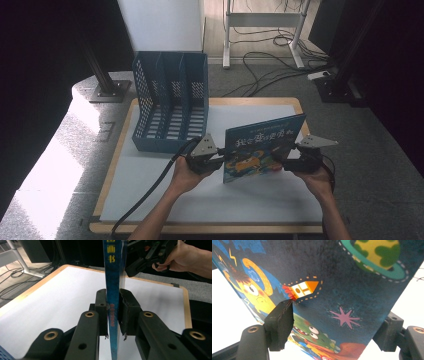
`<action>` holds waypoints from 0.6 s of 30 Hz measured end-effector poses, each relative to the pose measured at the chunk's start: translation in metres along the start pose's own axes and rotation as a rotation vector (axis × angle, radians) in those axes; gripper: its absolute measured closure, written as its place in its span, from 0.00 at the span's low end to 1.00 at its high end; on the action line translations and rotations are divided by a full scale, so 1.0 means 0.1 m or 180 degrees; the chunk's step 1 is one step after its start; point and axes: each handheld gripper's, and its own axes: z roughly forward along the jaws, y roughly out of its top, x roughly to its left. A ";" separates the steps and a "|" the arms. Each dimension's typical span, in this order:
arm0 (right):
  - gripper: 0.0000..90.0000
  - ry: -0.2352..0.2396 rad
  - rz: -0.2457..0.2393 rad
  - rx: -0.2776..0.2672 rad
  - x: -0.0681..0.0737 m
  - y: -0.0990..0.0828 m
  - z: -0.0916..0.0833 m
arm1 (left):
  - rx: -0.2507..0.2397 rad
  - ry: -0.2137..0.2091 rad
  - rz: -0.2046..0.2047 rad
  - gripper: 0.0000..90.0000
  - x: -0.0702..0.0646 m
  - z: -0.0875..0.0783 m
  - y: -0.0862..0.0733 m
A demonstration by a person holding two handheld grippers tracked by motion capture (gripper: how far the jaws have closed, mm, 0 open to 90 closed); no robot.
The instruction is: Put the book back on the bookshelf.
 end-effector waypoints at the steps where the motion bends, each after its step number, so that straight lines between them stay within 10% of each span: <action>1: 0.28 -0.0004 0.0023 -0.0011 0.00 -0.01 0.01 | 0.0007 -0.0004 -0.0010 0.86 0.01 0.00 0.00; 18: 0.27 -0.0031 0.0314 0.0154 -0.04 -0.38 0.22 | 0.0227 -0.0085 -0.0131 0.83 0.06 0.16 -0.23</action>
